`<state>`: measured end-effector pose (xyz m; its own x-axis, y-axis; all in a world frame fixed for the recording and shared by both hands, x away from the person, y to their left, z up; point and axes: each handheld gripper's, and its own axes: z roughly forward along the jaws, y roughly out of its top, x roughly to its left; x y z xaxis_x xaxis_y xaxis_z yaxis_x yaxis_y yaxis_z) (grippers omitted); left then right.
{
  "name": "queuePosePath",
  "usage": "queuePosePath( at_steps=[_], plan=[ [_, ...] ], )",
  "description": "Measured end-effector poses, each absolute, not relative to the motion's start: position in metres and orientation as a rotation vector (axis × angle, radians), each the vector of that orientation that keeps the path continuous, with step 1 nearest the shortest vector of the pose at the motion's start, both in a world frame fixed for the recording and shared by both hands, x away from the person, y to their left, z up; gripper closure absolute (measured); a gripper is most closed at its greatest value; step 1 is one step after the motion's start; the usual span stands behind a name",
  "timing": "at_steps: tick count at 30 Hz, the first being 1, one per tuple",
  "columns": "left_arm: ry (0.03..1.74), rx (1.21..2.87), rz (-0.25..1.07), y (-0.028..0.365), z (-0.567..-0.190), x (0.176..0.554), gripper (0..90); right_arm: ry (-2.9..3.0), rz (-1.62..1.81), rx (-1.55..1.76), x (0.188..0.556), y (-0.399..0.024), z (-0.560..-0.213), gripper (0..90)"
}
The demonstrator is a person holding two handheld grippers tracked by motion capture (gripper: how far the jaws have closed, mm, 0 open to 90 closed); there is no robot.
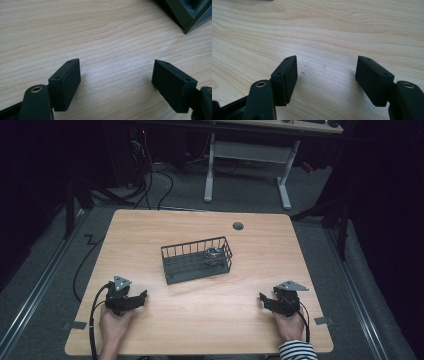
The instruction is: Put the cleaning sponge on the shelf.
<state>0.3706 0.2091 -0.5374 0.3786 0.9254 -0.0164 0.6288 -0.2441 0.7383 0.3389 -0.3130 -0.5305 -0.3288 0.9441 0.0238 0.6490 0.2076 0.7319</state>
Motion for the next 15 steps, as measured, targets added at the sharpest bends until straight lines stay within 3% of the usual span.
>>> queuePosePath(
  at_steps=[15],
  plan=[
    [1.335, 1.974, 0.570, 0.2090, -0.5374, 0.3705, 23.6, 2.066, 0.873, 1.446, 0.3381, -0.3088, -0.5309, 33.4]
  ],
)
